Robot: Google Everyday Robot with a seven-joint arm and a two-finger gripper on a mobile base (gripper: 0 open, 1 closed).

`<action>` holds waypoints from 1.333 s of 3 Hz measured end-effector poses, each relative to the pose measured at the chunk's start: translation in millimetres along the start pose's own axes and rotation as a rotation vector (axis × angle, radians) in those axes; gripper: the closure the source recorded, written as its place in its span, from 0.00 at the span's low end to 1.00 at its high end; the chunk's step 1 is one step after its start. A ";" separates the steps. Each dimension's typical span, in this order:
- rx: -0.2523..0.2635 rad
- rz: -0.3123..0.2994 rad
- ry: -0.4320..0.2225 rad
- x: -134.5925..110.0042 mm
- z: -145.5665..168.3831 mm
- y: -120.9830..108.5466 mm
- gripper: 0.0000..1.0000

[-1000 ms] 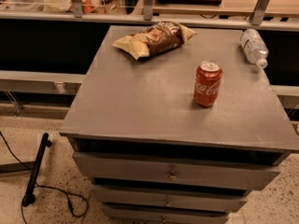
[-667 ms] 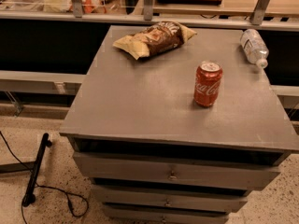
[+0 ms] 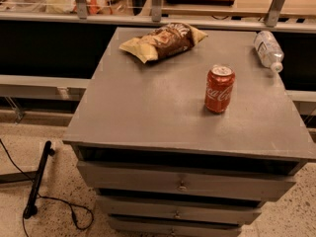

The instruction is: Knock coke can over

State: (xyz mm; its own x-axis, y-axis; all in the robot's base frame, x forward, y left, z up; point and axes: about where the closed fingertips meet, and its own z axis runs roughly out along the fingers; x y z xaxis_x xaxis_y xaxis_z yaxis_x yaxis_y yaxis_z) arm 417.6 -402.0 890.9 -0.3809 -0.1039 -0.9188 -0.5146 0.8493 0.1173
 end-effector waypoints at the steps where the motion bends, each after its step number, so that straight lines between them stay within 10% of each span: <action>1: 0.126 0.015 -0.023 3.0 -6.8 -4.2 0.00; 2: 0.162 -0.016 -0.062 -5.1 -3.4 0.2 0.00; 4: -0.001 -0.261 -0.116 -35.5 19.9 22.4 0.00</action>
Offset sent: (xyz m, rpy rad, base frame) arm 0.0008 0.0056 0.0141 -0.0677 -0.1486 -0.1704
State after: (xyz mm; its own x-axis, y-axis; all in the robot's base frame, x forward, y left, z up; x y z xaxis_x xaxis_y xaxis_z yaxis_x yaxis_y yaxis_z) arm 434.8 -369.0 918.7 -0.1449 -0.2590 -0.9549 -0.5848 0.8009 -0.1285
